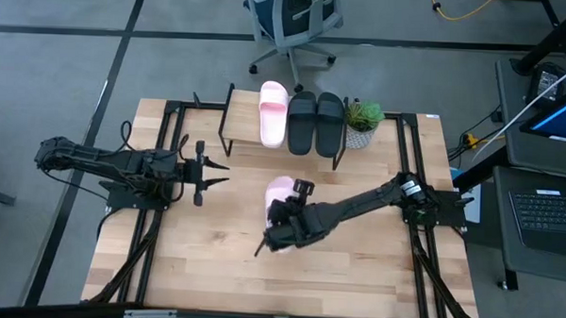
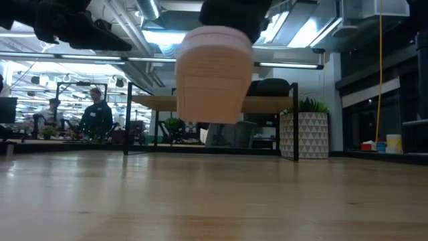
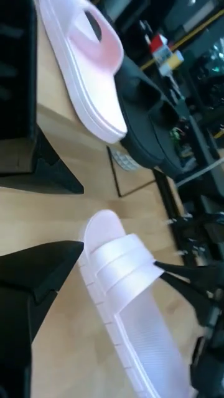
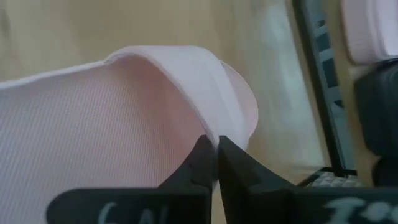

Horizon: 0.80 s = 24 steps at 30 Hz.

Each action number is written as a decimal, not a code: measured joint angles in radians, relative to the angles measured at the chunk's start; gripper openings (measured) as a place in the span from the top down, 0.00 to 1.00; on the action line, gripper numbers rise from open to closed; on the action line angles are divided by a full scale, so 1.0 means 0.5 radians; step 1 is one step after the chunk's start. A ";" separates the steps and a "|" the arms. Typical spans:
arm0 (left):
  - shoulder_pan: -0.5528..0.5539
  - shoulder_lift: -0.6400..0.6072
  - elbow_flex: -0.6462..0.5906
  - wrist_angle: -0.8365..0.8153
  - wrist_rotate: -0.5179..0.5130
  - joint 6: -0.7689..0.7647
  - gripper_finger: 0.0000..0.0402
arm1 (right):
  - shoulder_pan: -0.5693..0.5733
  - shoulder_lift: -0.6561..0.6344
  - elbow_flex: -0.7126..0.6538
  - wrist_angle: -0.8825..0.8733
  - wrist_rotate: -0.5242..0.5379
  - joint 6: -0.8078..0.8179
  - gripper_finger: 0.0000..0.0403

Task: Pick and place slides into the shelf
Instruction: Put the pink slides on the shelf

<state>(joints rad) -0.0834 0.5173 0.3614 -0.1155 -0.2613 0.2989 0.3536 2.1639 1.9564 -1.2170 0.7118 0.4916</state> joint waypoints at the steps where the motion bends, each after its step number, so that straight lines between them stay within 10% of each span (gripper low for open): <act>1: -0.030 0.020 0.033 -0.047 -0.051 0.001 0.69 | -0.016 0.000 0.000 0.019 0.018 -0.026 0.97; 24: -0.365 0.943 0.596 -0.291 -0.560 -0.119 0.69 | -0.172 0.000 -0.001 0.569 0.169 -0.476 0.97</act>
<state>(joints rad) -0.2657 0.9889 0.6595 -0.2611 -0.5415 0.2395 0.2679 2.1639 1.9560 -0.9323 0.7961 0.2538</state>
